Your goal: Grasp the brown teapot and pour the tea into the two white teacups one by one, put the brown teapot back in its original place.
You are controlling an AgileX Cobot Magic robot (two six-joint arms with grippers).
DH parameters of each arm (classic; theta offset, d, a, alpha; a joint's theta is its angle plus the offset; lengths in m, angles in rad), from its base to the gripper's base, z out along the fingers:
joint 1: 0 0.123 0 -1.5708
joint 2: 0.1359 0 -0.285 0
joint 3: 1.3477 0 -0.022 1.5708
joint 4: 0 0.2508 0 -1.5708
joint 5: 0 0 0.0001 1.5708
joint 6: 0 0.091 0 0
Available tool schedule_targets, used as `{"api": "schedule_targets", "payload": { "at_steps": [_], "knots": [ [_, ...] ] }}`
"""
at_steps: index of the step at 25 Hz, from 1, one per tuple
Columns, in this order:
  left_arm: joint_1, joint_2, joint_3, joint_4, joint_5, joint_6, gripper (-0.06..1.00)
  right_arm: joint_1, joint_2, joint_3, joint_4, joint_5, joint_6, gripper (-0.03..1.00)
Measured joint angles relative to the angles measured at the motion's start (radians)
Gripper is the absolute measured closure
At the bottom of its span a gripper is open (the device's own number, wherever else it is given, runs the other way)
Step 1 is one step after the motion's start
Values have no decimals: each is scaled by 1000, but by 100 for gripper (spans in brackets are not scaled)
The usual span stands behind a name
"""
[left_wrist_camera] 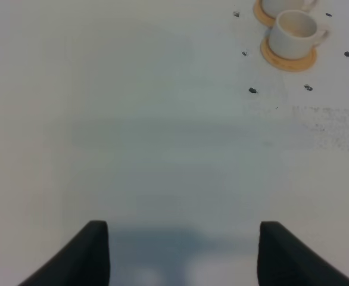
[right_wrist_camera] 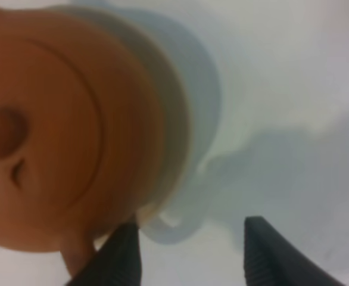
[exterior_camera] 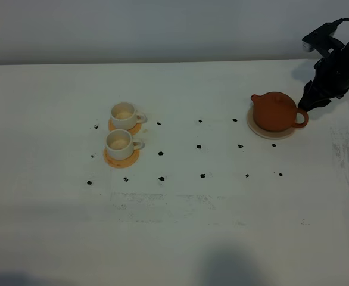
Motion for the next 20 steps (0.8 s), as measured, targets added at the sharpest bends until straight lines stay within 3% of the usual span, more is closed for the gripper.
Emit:
{"api": "schedule_targets", "payload": {
  "at_steps": [14, 20],
  "knots": [
    [0, 0, 0, 0, 0, 0, 42, 0, -1, -2, 6, 57, 30, 54],
    [0, 0, 0, 0, 0, 0, 42, 3, -3, -63, -47, 73, 70, 54]
  ]
}}
